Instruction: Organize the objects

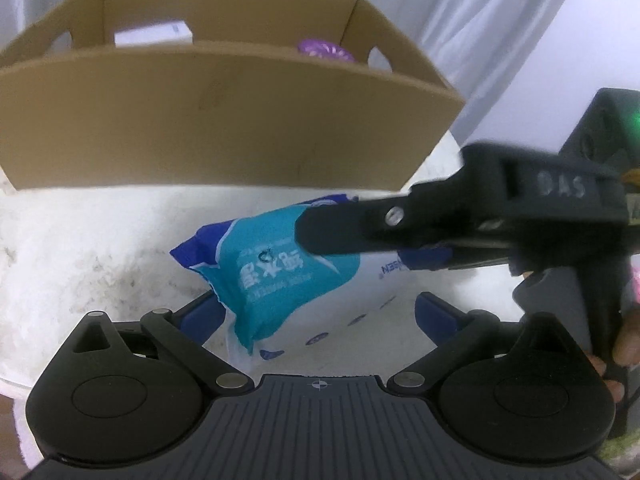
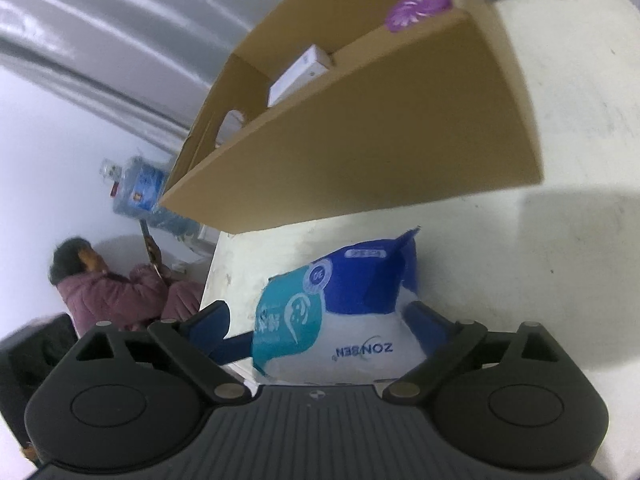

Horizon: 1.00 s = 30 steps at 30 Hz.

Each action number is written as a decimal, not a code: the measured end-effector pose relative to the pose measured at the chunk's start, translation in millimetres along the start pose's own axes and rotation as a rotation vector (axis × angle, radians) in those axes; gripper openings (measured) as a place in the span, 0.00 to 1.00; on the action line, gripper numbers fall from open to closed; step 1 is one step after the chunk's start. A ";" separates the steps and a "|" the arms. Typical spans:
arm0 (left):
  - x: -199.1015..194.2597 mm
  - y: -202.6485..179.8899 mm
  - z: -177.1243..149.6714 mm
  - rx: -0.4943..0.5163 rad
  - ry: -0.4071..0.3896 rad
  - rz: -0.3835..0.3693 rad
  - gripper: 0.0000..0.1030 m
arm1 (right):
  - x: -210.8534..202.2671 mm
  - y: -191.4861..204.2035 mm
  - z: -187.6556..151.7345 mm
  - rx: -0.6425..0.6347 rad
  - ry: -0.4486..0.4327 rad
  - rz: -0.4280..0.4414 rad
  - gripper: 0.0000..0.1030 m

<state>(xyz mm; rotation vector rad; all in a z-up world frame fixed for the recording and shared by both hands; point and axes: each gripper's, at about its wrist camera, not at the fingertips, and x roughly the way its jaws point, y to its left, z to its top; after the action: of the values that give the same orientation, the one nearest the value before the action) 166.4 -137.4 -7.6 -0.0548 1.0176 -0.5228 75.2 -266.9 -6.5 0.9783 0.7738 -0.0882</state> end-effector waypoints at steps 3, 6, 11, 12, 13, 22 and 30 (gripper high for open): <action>-3.0 0.4 -0.9 0.009 -0.010 0.010 0.98 | -2.1 6.0 0.3 -0.031 -0.008 0.002 0.94; -1.2 1.5 -5.6 0.001 -0.001 0.000 0.98 | -4.5 11.3 -1.3 -0.072 -0.027 -0.010 0.94; 1.3 0.5 -12.1 0.005 0.006 -0.012 0.97 | 0.1 11.4 -2.4 -0.110 -0.048 -0.058 0.94; 1.7 2.2 -11.8 -0.003 0.007 -0.014 0.97 | 1.4 10.6 -2.4 -0.107 -0.048 -0.059 0.94; 1.3 4.1 -11.7 -0.014 0.007 -0.017 0.97 | 3.3 9.4 -2.2 -0.102 -0.046 -0.059 0.94; 13.0 18.3 -11.4 -0.067 0.032 -0.033 0.97 | 19.7 1.0 -5.2 -0.098 -0.046 -0.048 1.00; 10.2 22.3 -11.3 -0.075 0.007 -0.059 1.00 | 22.8 3.8 -5.6 -0.124 -0.063 -0.049 1.00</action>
<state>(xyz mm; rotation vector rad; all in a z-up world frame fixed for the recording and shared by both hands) 170.1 -120.1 -28.0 -0.1501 1.0453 -0.5386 90.4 -254.4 -19.9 0.8354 0.7364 -0.1114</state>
